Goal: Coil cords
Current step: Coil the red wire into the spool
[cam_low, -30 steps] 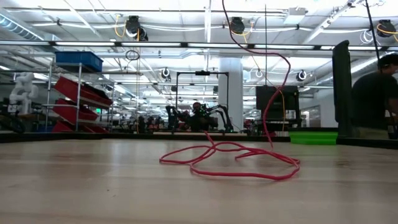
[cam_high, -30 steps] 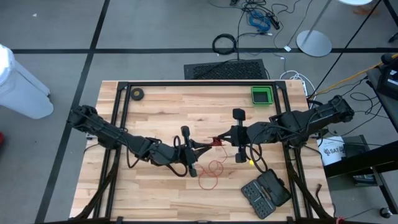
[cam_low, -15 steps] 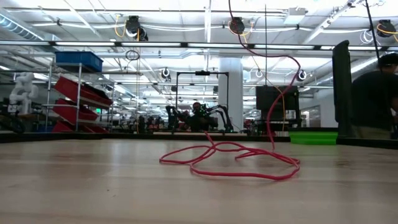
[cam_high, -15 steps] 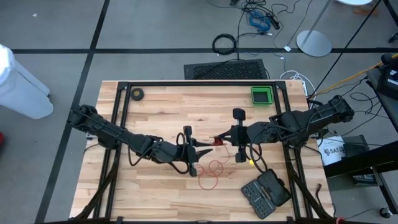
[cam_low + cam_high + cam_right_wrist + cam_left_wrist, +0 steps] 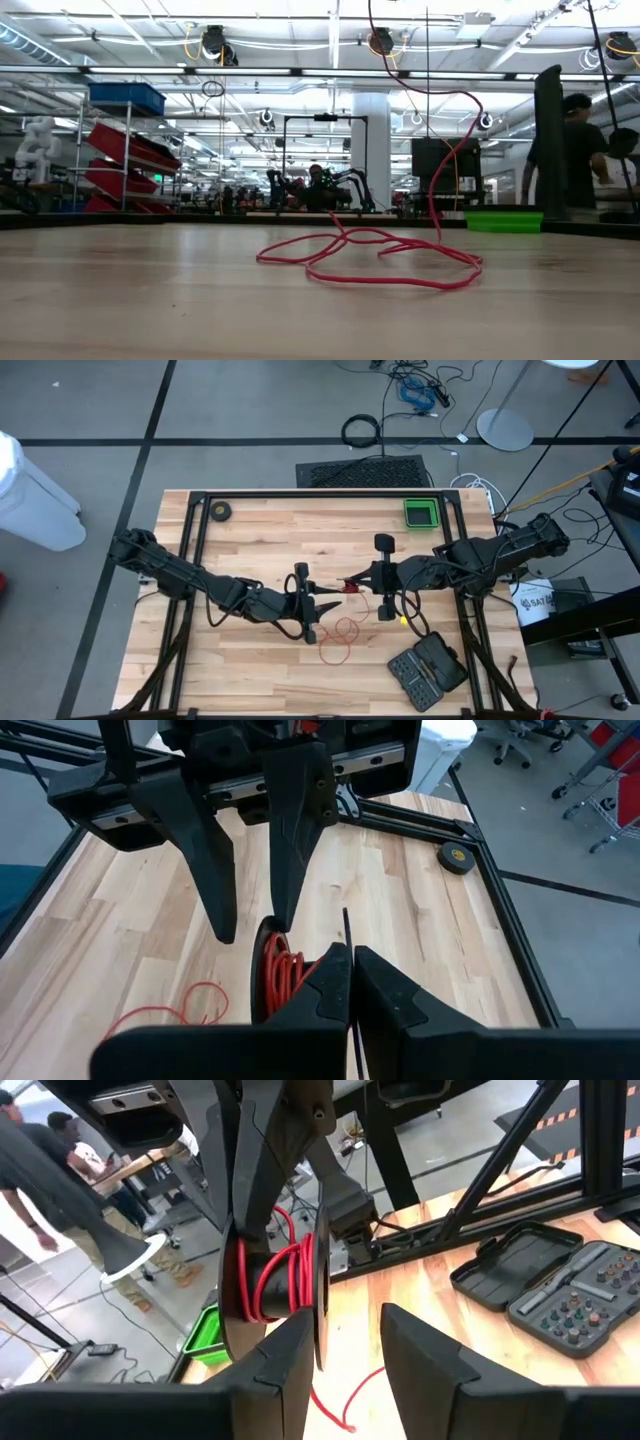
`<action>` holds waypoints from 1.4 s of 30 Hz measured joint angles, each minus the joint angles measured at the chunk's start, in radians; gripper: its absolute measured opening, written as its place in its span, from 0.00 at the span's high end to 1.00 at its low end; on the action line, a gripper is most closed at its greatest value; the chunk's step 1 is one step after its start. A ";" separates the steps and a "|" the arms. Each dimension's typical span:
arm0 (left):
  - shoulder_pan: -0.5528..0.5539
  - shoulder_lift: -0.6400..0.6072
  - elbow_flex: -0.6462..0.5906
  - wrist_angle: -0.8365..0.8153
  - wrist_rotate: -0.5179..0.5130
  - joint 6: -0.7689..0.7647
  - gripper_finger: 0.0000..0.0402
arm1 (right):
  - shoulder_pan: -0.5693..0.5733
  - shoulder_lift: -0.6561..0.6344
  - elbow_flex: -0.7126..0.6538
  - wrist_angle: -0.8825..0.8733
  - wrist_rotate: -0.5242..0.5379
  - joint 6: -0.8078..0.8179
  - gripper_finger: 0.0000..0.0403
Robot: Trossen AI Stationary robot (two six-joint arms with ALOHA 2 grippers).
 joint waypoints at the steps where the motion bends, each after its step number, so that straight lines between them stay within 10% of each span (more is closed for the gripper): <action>1: 0.000 0.000 0.000 0.000 0.000 0.000 0.69 | 0.000 0.000 0.000 0.001 0.000 0.000 1.00; 22: 0.048 0.000 0.000 0.007 0.094 -0.052 0.70 | 0.000 -0.001 0.000 0.003 -0.004 0.002 1.00; 32: 0.048 0.000 0.000 0.010 0.039 -0.100 0.97 | 0.000 -0.001 0.000 0.000 -0.003 0.001 1.00; 42: 0.043 0.000 0.000 0.006 0.001 -0.107 0.99 | 0.004 -0.001 0.000 -0.003 -0.001 0.034 0.95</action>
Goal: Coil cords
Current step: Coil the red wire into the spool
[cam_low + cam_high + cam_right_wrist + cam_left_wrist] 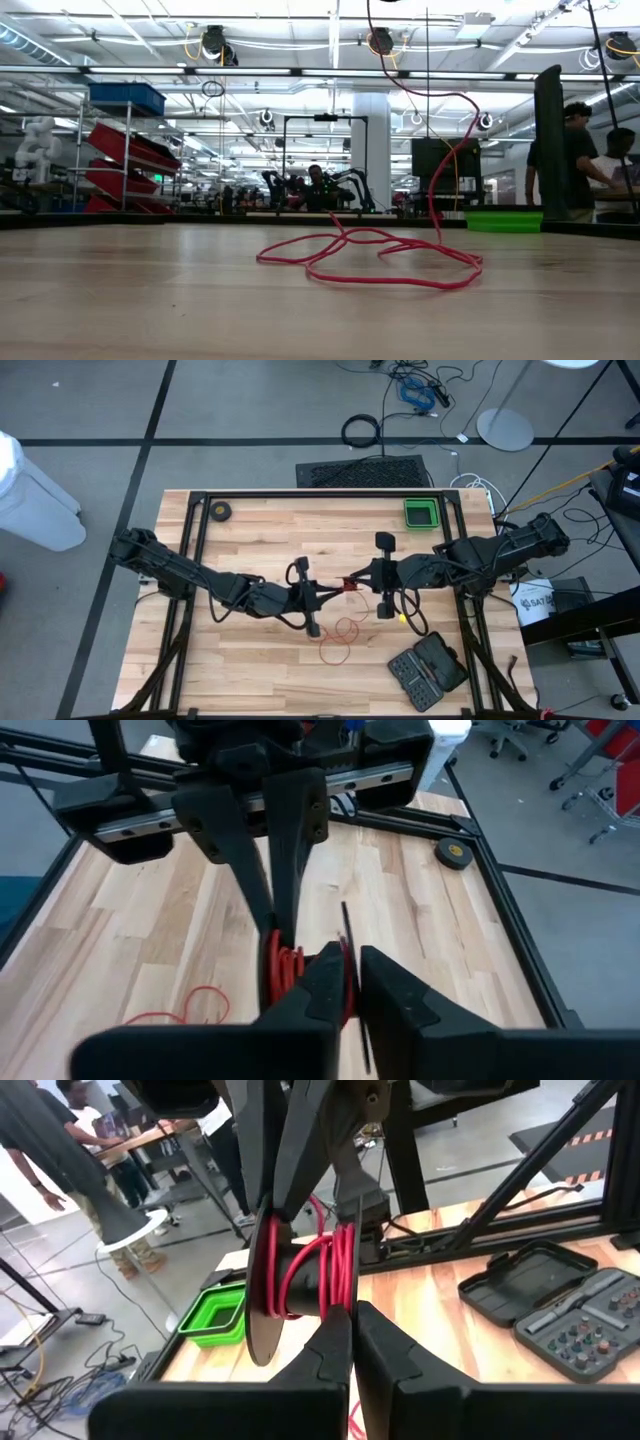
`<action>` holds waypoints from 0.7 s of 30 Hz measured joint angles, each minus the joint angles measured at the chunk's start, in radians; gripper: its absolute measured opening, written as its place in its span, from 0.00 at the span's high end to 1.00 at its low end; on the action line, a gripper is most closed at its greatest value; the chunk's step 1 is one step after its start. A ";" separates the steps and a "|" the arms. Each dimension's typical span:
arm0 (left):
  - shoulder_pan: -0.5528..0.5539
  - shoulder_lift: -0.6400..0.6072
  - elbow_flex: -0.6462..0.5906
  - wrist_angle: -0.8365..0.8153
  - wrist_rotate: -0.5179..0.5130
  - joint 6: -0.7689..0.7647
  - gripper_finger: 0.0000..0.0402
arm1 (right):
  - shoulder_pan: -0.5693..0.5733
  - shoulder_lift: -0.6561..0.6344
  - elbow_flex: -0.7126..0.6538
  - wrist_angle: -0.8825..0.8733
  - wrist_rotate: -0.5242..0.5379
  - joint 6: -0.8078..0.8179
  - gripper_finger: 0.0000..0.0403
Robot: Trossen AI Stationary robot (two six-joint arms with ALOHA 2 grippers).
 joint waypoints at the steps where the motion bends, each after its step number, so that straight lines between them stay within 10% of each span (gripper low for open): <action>1: 0.000 0.000 0.000 -0.002 -0.001 0.000 0.99 | 0.004 0.000 0.000 0.000 0.000 0.000 0.93; 21: -0.031 -0.110 0.000 -0.240 0.089 -0.055 1.00 | 0.061 -0.027 0.000 -0.126 -0.002 0.176 0.68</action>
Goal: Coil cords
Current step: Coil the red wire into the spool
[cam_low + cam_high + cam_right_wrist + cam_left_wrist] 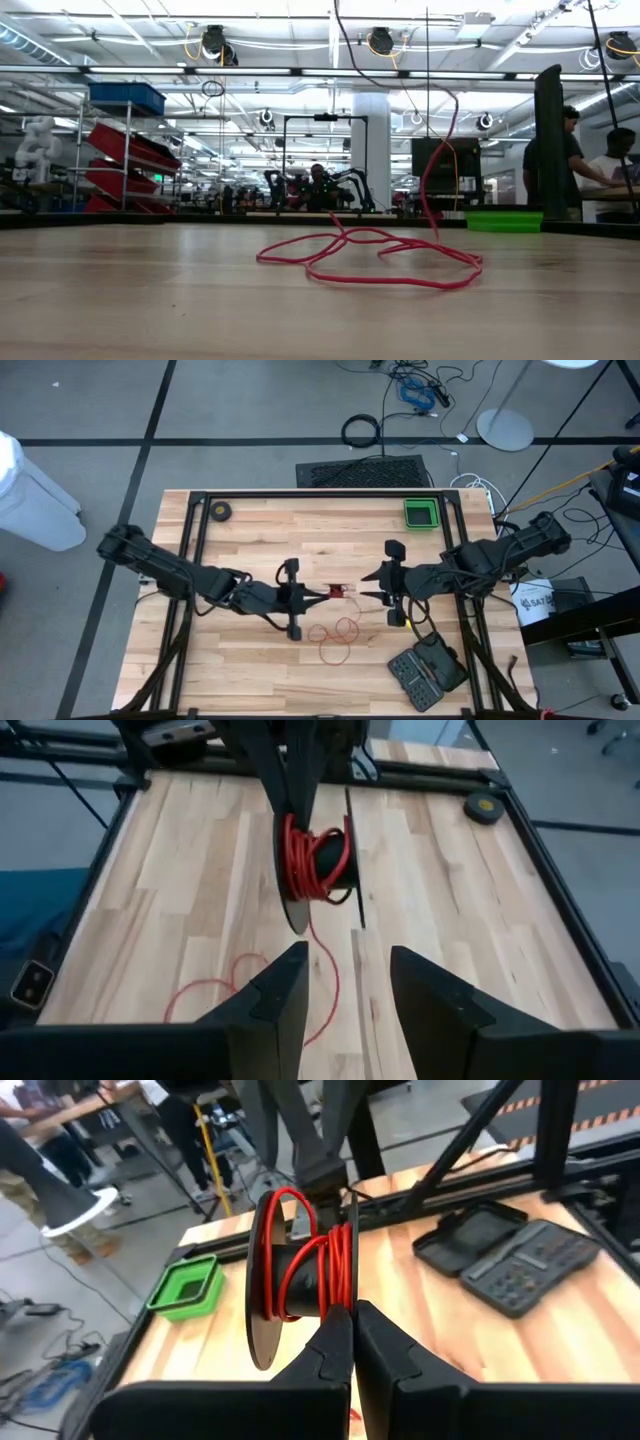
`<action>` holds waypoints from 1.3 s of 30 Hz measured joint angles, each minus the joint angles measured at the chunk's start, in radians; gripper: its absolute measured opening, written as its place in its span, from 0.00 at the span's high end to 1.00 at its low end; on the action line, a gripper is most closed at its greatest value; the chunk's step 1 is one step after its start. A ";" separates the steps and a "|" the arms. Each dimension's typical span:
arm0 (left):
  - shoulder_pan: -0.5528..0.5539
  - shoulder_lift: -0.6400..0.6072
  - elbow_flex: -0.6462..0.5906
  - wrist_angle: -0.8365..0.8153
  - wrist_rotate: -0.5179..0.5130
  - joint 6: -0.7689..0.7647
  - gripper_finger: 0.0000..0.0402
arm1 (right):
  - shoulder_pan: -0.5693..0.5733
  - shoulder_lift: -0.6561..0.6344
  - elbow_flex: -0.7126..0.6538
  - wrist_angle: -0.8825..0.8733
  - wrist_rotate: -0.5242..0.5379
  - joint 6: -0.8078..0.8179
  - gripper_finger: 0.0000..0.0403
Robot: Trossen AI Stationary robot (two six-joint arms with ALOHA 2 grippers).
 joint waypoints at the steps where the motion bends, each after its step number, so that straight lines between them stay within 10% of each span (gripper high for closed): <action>1: -0.001 -0.005 0.000 -0.005 0.001 -0.010 1.00 | 0.000 0.002 0.000 0.013 0.000 -0.005 0.68; 39: -0.006 -0.014 0.000 -0.030 0.015 -0.018 0.99 | -0.099 0.068 -0.002 0.148 -0.087 -0.015 0.68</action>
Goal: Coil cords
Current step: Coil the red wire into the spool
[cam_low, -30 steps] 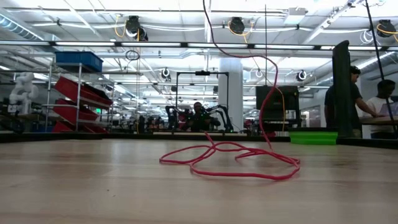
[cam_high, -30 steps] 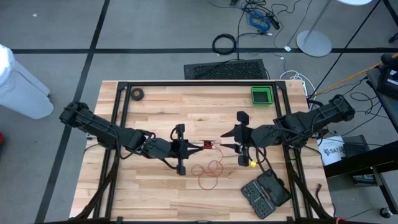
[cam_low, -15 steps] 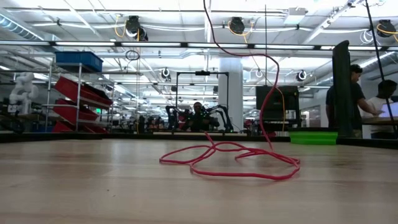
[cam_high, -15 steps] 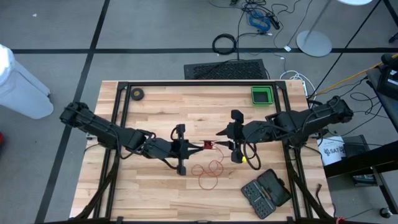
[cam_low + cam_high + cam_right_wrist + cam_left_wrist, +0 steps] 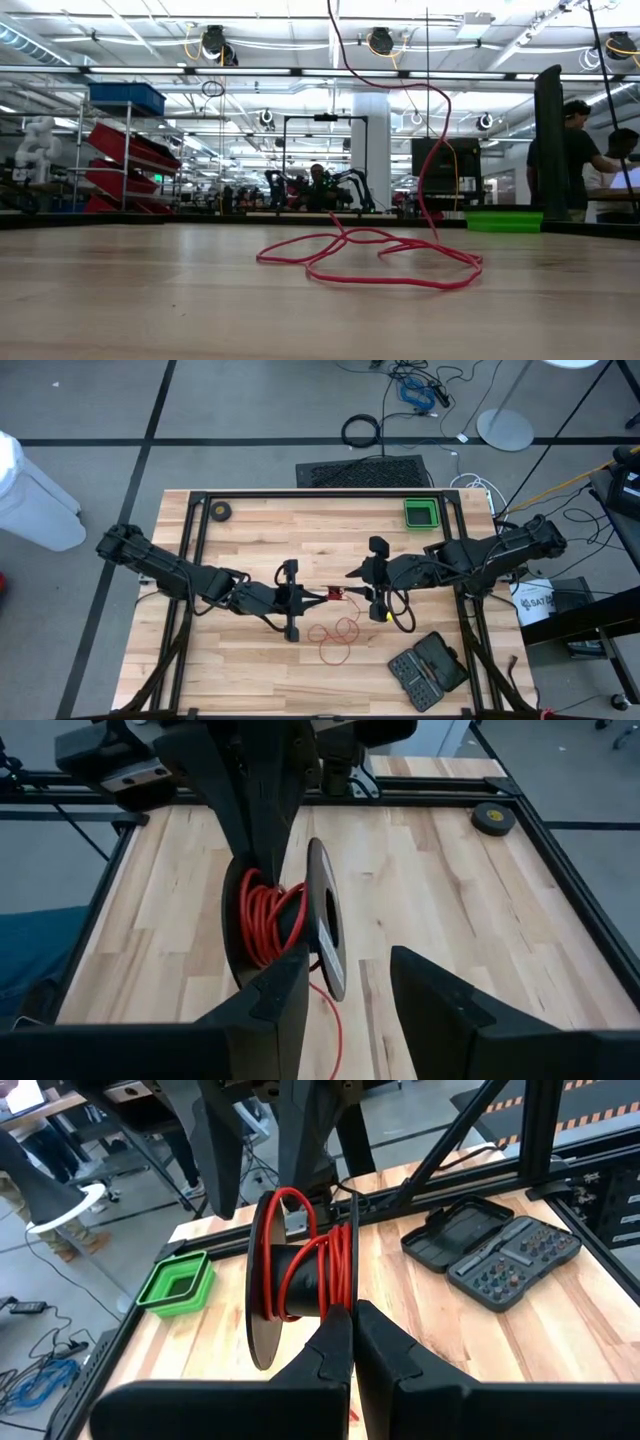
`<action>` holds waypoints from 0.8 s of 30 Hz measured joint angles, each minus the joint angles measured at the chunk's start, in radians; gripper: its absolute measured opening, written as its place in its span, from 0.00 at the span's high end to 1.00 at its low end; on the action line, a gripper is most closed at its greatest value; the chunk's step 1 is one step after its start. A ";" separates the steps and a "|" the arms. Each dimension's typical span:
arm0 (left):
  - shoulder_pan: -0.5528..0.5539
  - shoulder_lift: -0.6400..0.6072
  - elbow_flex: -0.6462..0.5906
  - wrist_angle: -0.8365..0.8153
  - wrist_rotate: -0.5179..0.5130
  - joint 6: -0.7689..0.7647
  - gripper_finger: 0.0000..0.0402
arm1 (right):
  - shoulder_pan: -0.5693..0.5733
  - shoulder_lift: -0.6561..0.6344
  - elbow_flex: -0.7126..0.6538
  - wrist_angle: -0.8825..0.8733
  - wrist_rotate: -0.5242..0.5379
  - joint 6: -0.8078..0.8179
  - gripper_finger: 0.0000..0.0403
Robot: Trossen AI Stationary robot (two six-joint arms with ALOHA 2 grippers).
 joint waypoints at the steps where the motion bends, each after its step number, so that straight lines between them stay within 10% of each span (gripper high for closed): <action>1: 0.000 0.000 0.000 0.000 0.000 0.000 0.99 | -0.001 0.001 0.000 0.000 -0.004 -0.001 0.68; 24: 0.000 0.000 0.000 -0.005 0.000 -0.002 0.99 | -0.003 -0.008 0.000 0.012 -0.047 -0.004 0.68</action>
